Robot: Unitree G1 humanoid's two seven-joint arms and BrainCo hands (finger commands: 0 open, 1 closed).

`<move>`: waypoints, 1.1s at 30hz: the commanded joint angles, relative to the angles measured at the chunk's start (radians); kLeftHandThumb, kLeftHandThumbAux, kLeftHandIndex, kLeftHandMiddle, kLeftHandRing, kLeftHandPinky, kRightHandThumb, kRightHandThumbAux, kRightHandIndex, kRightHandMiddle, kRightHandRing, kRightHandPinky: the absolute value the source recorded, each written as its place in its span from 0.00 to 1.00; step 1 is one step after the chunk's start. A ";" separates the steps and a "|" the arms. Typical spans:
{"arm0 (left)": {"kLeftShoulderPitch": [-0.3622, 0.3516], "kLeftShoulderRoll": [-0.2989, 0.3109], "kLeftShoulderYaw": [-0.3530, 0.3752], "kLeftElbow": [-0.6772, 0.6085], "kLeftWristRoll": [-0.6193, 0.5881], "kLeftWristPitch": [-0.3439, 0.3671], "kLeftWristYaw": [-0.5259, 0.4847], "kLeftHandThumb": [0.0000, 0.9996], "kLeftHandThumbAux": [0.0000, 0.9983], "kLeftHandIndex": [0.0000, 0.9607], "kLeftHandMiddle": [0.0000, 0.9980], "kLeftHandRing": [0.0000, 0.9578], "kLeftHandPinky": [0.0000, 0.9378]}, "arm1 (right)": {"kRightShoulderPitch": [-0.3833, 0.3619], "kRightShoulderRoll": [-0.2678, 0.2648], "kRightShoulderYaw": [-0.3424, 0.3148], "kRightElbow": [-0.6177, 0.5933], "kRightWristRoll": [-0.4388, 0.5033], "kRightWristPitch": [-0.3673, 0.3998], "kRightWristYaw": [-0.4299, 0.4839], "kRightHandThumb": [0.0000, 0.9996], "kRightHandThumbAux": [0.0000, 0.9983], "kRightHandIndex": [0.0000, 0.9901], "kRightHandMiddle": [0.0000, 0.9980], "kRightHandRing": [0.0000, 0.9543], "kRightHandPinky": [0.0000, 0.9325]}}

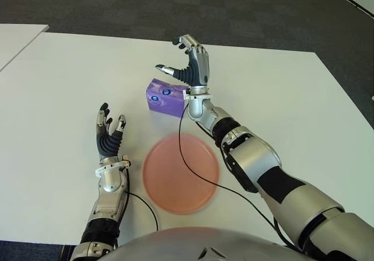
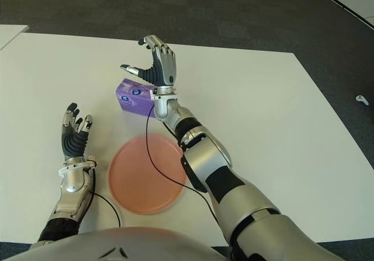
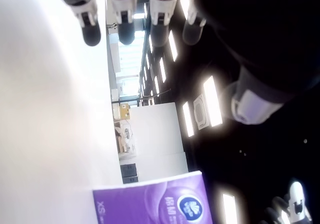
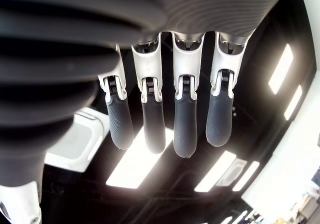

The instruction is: Put the tissue paper into the plate.

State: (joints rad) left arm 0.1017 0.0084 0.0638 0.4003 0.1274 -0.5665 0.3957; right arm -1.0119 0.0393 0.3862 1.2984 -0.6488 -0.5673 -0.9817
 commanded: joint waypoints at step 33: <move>0.121 -0.013 -0.008 0.152 0.031 -0.022 0.011 0.00 0.55 0.00 0.00 0.00 0.00 | -0.116 -0.016 0.247 0.063 -0.161 0.374 0.723 0.23 0.29 0.00 0.00 0.00 0.00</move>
State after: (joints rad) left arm 0.1018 0.0056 0.0613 0.4014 0.1248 -0.5794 0.3979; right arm -1.1146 0.0147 0.6123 1.3479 -0.7912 -0.2140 -0.2886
